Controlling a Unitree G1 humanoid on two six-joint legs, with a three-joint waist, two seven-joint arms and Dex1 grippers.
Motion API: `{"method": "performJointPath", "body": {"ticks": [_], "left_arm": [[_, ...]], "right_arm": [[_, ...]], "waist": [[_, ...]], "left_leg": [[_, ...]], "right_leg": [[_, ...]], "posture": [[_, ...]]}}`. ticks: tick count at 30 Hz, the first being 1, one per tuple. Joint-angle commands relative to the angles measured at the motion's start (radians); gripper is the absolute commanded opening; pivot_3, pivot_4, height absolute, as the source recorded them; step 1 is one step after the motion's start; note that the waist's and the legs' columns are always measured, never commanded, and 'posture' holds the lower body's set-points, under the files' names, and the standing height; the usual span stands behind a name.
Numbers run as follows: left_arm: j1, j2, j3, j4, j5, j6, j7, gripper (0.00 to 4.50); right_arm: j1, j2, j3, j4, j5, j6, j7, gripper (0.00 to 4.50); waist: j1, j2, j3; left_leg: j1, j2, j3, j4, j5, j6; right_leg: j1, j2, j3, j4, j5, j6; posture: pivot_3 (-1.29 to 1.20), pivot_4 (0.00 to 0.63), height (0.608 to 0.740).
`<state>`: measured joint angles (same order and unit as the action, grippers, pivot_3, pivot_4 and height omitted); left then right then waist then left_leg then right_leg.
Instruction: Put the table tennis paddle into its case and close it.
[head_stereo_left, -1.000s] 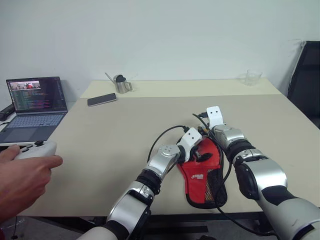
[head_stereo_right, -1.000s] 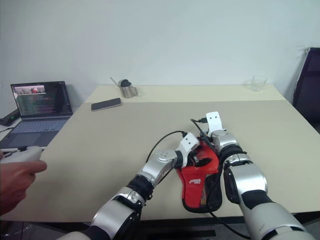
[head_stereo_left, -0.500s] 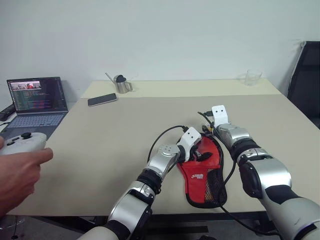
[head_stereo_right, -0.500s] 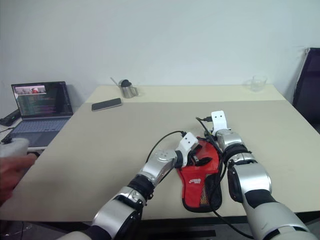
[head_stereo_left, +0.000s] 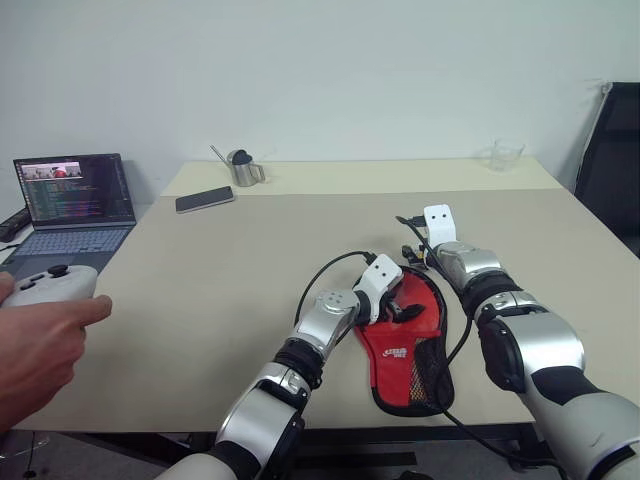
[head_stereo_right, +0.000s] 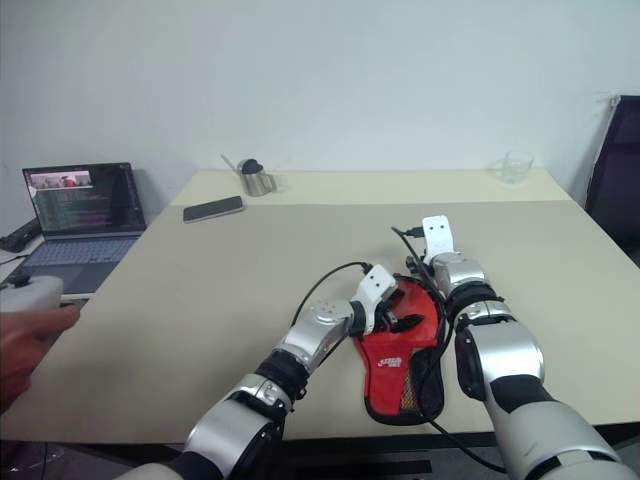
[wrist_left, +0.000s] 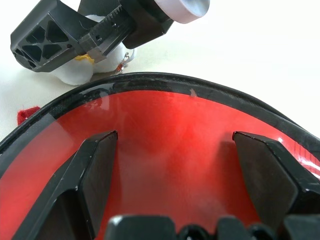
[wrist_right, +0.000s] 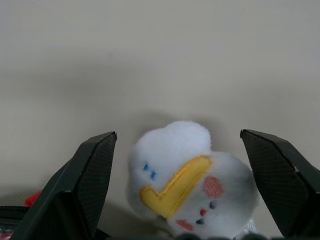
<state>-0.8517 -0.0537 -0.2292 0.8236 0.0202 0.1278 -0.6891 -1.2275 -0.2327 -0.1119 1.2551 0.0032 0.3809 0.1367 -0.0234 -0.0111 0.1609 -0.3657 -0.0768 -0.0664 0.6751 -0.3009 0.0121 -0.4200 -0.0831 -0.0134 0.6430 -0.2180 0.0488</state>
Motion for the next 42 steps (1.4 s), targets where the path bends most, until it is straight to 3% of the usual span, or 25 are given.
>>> {"method": "performJointPath", "body": {"ticks": [1, 5, 7, 9, 10, 13, 16, 30, 37, 42], "left_arm": [[0.038, -0.015, -0.018, 0.041, 0.014, 0.022, -0.008, 4.05], [0.04, -0.014, -0.018, 0.038, 0.015, 0.023, -0.005, 4.05], [0.041, -0.014, -0.018, 0.037, 0.015, 0.023, -0.005, 4.05], [0.041, -0.014, -0.018, 0.037, 0.015, 0.023, -0.005, 4.05], [0.041, -0.015, -0.019, 0.037, 0.015, 0.023, -0.005, 4.05], [0.045, -0.017, -0.019, 0.034, 0.014, 0.023, -0.004, 4.05], [0.055, -0.02, -0.023, 0.028, 0.016, 0.024, -0.002, 4.05], [0.05, -0.028, -0.024, 0.031, 0.025, 0.018, 0.0, 4.05], [0.049, -0.028, -0.015, 0.033, 0.026, 0.018, 0.005, 4.05], [0.049, -0.029, -0.014, 0.034, 0.027, 0.016, 0.006, 4.05]], "right_arm": [[-0.024, -0.009, 0.003, -0.02, -0.006, -0.013, 0.0, 4.18], [-0.017, -0.009, 0.015, -0.029, -0.013, -0.014, 0.015, 4.18], [-0.02, -0.007, 0.007, -0.027, -0.006, 0.004, 0.015, 3.9], [-0.021, -0.009, 0.005, -0.024, -0.007, 0.004, 0.013, 3.3], [-0.02, -0.01, 0.006, -0.024, -0.009, -0.001, 0.01, 3.3], [-0.016, -0.016, 0.015, -0.023, -0.02, -0.009, 0.017, 2.55], [-0.018, -0.015, 0.003, -0.023, -0.008, 0.01, 0.027, 1.6], [0.016, 0.002, 0.025, -0.02, -0.02, 0.025, 0.067, 1.6], [0.037, 0.013, 0.037, -0.033, -0.025, 0.057, 0.093, 0.04], [0.039, 0.003, 0.037, -0.037, -0.03, 0.055, 0.08, 0.02]], "waist": [[0.0, 0.0, 0.0], [0.0, 0.0, 0.0], [0.0, 0.0, 0.0], [0.0, 0.0, 0.0], [0.0, 0.0, 0.0], [0.0, 0.0, 0.0], [0.0, 0.0, 0.0], [0.001, 0.0, -0.001], [0.0, 0.0, -0.002], [0.0, 0.0, -0.002]], "left_leg": [[0.0, 0.0, 0.0, 0.0, 0.0, 0.0], [0.0, 0.0, 0.0, 0.0, 0.0, 0.0], [0.0, 0.0, 0.0, 0.0, 0.0, 0.0], [0.0, 0.0, 0.0, 0.0, 0.0, 0.0], [0.0, 0.0, 0.0, 0.0, 0.0, 0.0], [0.0, 0.0, 0.0, 0.0, 0.0, 0.0], [0.0, 0.0, 0.0, 0.0, 0.0, 0.0], [0.0, 0.0, 0.0, 0.0, 0.0, -0.001], [0.001, 0.0, 0.0, 0.0, 0.0, 0.0], [0.001, 0.0, 0.0, 0.0, 0.0, 0.0]], "right_leg": [[0.0, 0.0, 0.0, 0.0, 0.0, 0.0], [0.0, 0.0, 0.0, 0.0, 0.0, 0.0], [0.0, 0.0, 0.0, 0.0, 0.0, 0.0], [0.0, 0.0, 0.0, 0.0, 0.0, 0.0], [0.0, 0.0, 0.0, 0.0, 0.0, 0.0], [0.0, 0.0, 0.0, 0.0, 0.0, 0.0], [0.0, 0.0, 0.0, 0.0, 0.0, 0.0], [0.0, 0.0, 0.0, 0.0, 0.0, 0.0], [0.001, 0.0, 0.0, 0.0, 0.0, 0.0], [0.001, 0.0, 0.0, 0.0, 0.0, 0.0]], "posture": [[0.0, 0.15, 0.74], [0.0, 0.15, 0.74], [0.0, 0.15, 0.74], [0.0, 0.15, 0.74], [0.0, 0.15, 0.74], [0.0, 0.15, 0.74], [0.0, 0.15, 0.74], [0.0, 0.15, 0.74], [0.0, 0.15, 0.74], [0.0, 0.15, 0.74]]}}
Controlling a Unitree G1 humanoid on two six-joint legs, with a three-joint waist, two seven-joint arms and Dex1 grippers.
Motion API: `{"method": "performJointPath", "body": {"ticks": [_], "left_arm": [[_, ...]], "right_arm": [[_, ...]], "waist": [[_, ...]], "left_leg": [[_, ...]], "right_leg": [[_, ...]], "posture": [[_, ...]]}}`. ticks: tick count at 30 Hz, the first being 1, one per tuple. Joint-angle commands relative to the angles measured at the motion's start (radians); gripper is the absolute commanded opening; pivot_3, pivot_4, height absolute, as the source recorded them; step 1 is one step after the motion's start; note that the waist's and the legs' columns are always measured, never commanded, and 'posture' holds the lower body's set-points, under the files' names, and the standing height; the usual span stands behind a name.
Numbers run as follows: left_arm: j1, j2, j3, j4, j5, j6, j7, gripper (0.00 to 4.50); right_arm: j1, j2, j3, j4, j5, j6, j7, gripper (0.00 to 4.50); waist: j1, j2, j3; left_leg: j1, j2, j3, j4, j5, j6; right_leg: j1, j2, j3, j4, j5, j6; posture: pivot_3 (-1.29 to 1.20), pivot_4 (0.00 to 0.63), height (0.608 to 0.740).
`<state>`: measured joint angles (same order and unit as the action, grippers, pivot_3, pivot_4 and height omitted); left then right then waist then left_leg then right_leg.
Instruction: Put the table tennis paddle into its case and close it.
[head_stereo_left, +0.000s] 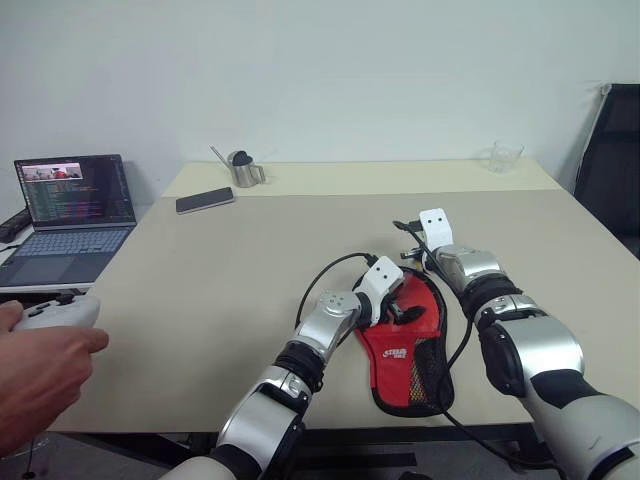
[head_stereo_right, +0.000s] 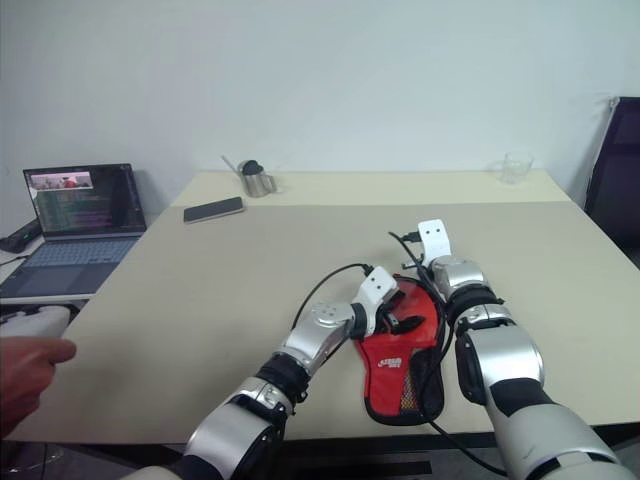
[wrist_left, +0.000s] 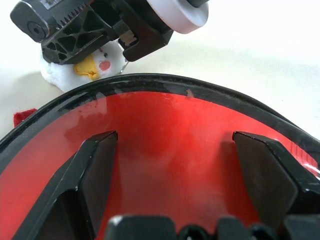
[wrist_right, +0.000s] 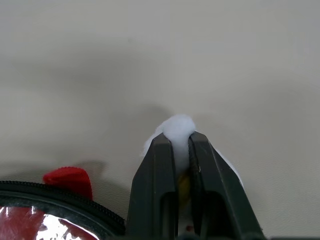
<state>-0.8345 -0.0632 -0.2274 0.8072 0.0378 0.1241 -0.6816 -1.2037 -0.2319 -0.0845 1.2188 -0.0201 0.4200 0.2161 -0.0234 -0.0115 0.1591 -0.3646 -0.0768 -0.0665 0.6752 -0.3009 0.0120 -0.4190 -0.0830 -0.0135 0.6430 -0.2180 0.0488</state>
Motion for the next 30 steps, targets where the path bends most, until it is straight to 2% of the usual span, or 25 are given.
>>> {"method": "performJointPath", "body": {"ticks": [1, 9, 17, 20, 26, 30], "left_arm": [[0.032, -0.019, -0.016, 0.05, 0.009, 0.02, -0.001, 4.05], [0.018, -0.026, -0.013, 0.071, 0.01, 0.015, 0.005, 4.05], [0.004, -0.044, -0.023, 0.091, 0.015, -0.004, -0.007, 4.05], [-0.005, -0.054, -0.021, 0.098, 0.013, -0.008, -0.012, 4.05], [-0.014, -0.063, -0.03, 0.127, 0.026, -0.026, -0.023, 4.05], [-0.024, -0.075, -0.034, 0.145, 0.028, -0.038, -0.031, 4.05]], "right_arm": [[0.014, -0.002, 0.009, -0.002, -0.007, 0.014, -0.004, 0.02], [-0.009, -0.088, 0.032, -0.032, -0.053, -0.027, -0.092, 0.02], [0.024, -0.174, 0.088, -0.138, -0.083, 0.052, -0.018, 0.02], [0.082, -0.212, 0.118, -0.254, -0.088, 0.14, 0.053, 0.02], [0.276, -0.316, 0.204, -0.662, -0.082, 0.398, 0.272, 0.02], [0.366, -0.396, 0.249, -0.863, -0.083, 0.493, 0.367, 0.02]], "waist": [[0.0, 0.0, 0.0], [0.01, 0.0, 0.0], [0.021, 0.0, 0.0], [0.028, 0.0, 0.0], [0.035, 0.0, 0.0], [0.04, 0.0, 0.0]], "left_leg": [[0.0, 0.0, 0.0, 0.0, 0.0, 0.0], [-0.001, 0.0, 0.0, 0.0, 0.0, 0.0], [-0.001, 0.0, 0.0, 0.0, 0.0, 0.0], [-0.002, -0.001, 0.0, 0.001, 0.0, 0.0], [-0.005, -0.002, -0.001, 0.002, 0.0, 0.001], [-0.005, -0.002, -0.001, 0.002, -0.001, 0.001]], "right_leg": [[0.0, 0.0, 0.0, 0.0, 0.0, 0.0], [0.0, 0.0, 0.0, 0.0, 0.0, 0.0], [0.0, 0.0, -0.001, -0.001, 0.0, 0.0], [0.0, 0.0, -0.002, -0.002, 0.0, 0.001], [-0.001, -0.003, -0.003, -0.002, -0.002, 0.003], [-0.001, -0.003, -0.004, -0.002, -0.003, 0.004]], "posture": [[0.0, 0.15, 0.74], [0.0, 0.15, 0.74], [0.0, 0.15, 0.74], [0.0, 0.15, 0.74], [0.0, 0.15, 0.74], [0.0, 0.15, 0.74]]}}
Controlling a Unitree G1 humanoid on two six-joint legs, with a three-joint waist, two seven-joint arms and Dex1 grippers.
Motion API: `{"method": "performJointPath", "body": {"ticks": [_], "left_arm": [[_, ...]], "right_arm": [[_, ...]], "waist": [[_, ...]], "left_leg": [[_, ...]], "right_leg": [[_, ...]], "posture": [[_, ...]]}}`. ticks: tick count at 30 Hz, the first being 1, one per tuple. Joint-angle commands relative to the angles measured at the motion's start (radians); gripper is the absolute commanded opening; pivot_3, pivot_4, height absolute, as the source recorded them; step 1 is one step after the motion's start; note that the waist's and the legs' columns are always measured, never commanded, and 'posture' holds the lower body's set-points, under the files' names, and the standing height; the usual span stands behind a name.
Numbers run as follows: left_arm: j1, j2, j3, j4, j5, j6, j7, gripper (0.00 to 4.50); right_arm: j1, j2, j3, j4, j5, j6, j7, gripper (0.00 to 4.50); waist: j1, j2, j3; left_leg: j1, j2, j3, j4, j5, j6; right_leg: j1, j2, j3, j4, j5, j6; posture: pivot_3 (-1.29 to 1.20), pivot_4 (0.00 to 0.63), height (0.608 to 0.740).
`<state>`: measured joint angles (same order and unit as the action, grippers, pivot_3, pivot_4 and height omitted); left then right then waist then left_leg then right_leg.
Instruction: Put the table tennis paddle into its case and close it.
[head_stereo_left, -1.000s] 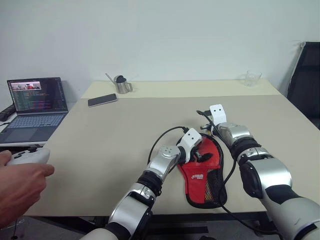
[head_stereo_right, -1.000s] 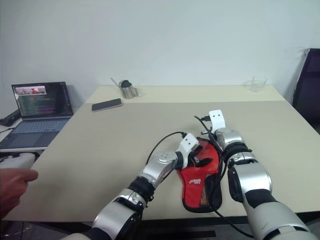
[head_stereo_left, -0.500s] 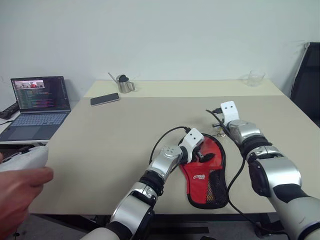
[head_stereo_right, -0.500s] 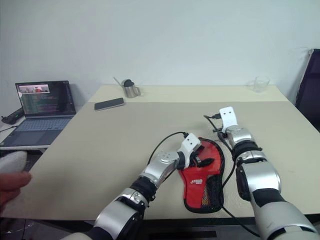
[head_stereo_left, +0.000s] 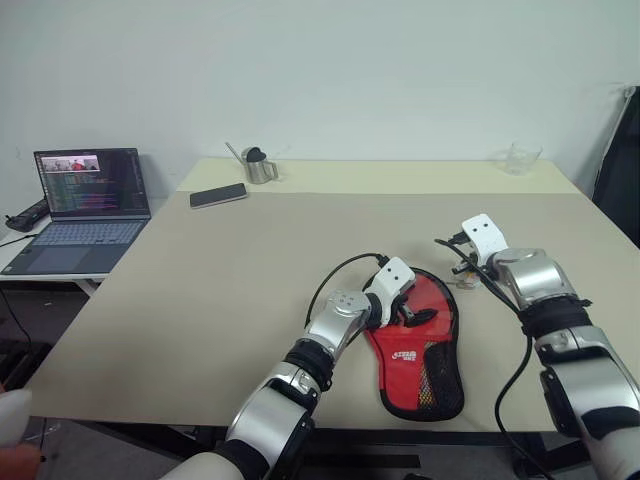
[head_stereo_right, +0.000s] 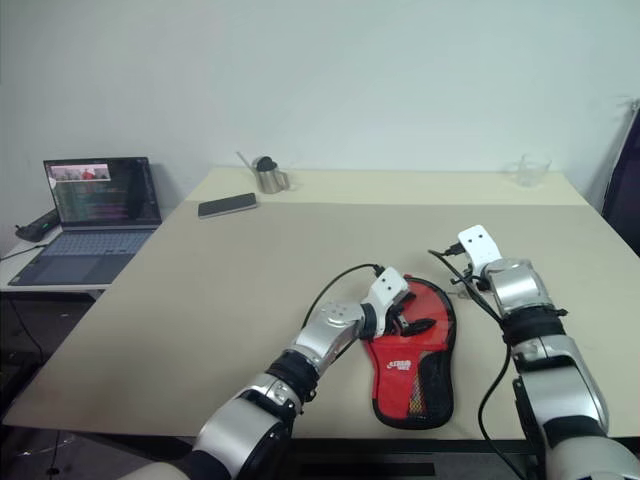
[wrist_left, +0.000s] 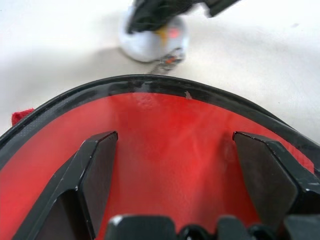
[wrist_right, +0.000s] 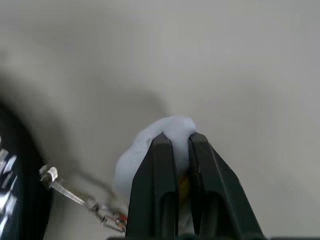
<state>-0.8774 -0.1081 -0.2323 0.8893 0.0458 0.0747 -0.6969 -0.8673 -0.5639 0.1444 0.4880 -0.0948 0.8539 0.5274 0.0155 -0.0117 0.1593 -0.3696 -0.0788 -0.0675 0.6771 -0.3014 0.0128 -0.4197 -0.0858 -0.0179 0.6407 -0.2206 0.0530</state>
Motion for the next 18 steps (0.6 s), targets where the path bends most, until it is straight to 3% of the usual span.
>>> {"method": "performJointPath", "body": {"ticks": [1, 18], "left_arm": [[0.017, -0.033, -0.03, 0.068, 0.021, 0.009, -0.018, 4.05], [0.0, -0.062, -0.055, 0.109, 0.027, -0.021, -0.053, 4.05]], "right_arm": [[0.044, -0.083, 0.029, -0.161, -0.012, 0.068, 0.071, 0.02], [0.22, -0.359, 0.118, -0.497, 0.038, 0.126, 0.369, 0.02]], "waist": [[0.002, 0.0, 0.0], [0.012, -0.001, 0.0]], "left_leg": [[0.0, 0.0, 0.0, 0.0, 0.0, 0.0], [-0.004, 0.0, -0.004, 0.0, 0.0, -0.001]], "right_leg": [[0.0, 0.0, 0.0, 0.0, 0.0, 0.0], [0.001, -0.001, -0.005, -0.005, -0.001, 0.002]], "posture": [[0.0, 0.15, 0.74], [0.0, 0.15, 0.74]]}}
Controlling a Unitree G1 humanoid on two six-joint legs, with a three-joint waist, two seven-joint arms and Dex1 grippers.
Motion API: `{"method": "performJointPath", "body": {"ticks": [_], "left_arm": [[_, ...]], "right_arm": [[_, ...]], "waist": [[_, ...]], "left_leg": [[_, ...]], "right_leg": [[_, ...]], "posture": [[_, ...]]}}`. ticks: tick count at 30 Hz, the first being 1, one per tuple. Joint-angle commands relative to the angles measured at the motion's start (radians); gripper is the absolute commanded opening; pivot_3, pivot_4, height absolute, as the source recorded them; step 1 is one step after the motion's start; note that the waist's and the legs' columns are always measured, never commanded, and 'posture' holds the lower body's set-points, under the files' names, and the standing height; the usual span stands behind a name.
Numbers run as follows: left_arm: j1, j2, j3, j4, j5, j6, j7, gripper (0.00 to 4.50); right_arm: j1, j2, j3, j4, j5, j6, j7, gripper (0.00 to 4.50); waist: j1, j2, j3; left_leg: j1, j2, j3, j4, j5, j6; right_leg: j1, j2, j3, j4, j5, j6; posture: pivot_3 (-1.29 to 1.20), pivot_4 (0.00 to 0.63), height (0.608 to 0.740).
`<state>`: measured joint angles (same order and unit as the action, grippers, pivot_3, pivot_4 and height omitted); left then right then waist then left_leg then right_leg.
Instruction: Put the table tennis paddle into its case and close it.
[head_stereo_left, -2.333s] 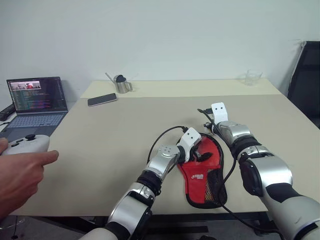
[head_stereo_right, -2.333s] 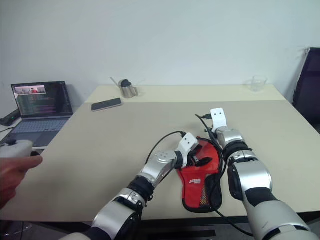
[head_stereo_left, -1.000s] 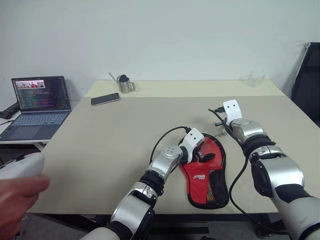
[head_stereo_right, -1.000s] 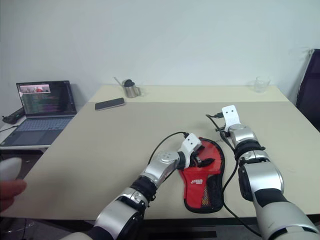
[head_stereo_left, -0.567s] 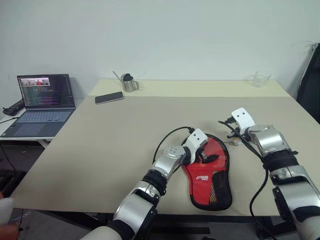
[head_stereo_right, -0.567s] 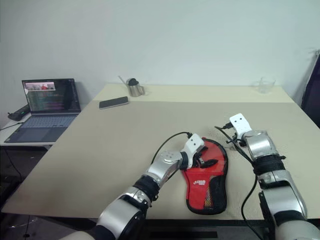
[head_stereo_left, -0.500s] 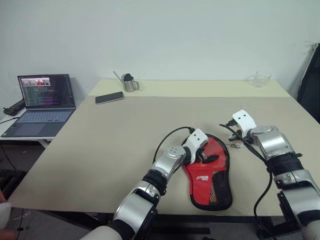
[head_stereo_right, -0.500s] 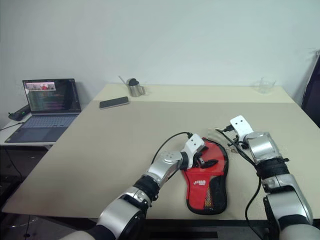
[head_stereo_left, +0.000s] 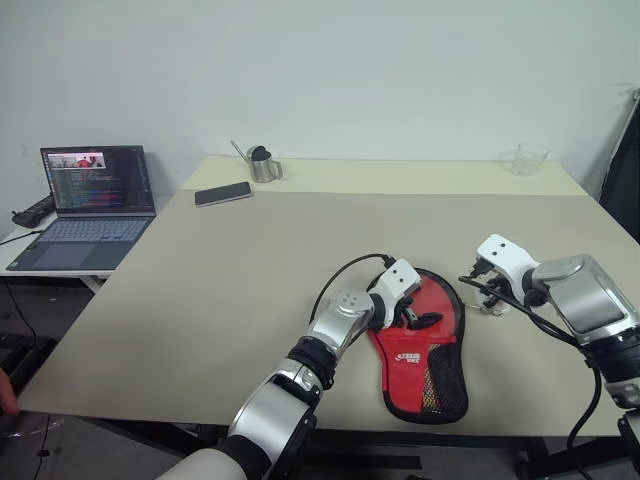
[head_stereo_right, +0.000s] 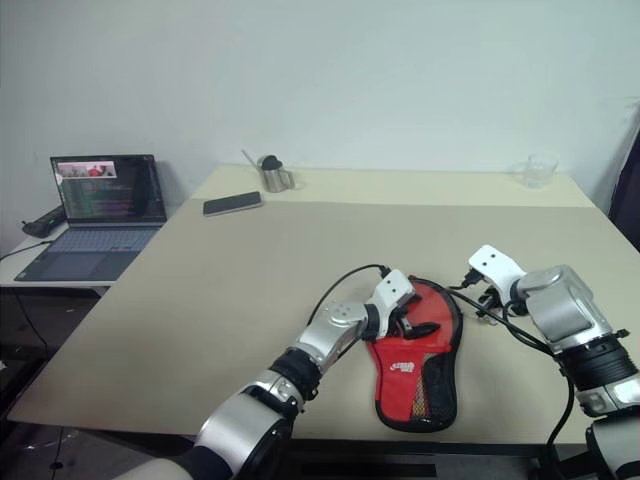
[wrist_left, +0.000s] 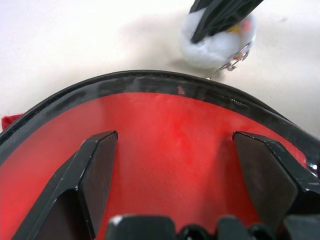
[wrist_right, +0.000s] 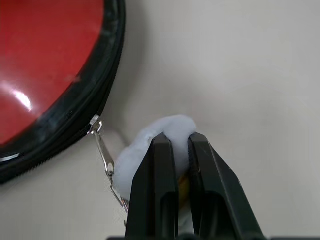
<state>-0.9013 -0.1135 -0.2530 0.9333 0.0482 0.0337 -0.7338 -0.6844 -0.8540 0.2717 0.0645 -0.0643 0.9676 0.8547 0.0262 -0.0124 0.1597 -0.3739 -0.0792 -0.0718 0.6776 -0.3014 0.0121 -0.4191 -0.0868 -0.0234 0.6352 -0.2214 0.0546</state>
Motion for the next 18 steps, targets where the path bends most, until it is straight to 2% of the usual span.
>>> {"method": "performJointPath", "body": {"ticks": [1, 6, 18], "left_arm": [[0.024, -0.059, -0.038, 0.067, 0.025, 0.019, -0.017, 4.05], [0.018, -0.065, -0.046, 0.08, 0.024, 0.016, -0.019, 4.05], [-0.001, -0.088, -0.066, 0.118, 0.028, 0.004, -0.013, 4.05]], "right_arm": [[0.06, -0.092, -0.008, -0.106, 0.018, 0.009, 0.065, 0.02], [0.145, -0.178, -0.01, -0.228, 0.06, -0.002, 0.145, 0.02], [0.357, -0.329, -0.06, -0.462, 0.159, -0.087, 0.246, 0.02]], "waist": [[0.002, 0.0, 0.0], [0.004, 0.001, -0.001], [0.015, 0.0, -0.001]], "left_leg": [[-0.001, 0.0, -0.002, 0.0, 0.0, 0.0], [-0.006, 0.0, -0.007, 0.001, 0.0, -0.001], [-0.006, -0.001, -0.012, 0.001, 0.0, -0.001]], "right_leg": [[0.0, 0.0, -0.002, -0.001, 0.0, 0.0], [0.0, -0.001, -0.012, -0.006, 0.0, 0.0], [0.005, -0.002, -0.015, -0.009, 0.0, 0.001]], "posture": [[0.0, 0.15, 0.74], [0.0, 0.15, 0.74], [0.0, 0.15, 0.74]]}}
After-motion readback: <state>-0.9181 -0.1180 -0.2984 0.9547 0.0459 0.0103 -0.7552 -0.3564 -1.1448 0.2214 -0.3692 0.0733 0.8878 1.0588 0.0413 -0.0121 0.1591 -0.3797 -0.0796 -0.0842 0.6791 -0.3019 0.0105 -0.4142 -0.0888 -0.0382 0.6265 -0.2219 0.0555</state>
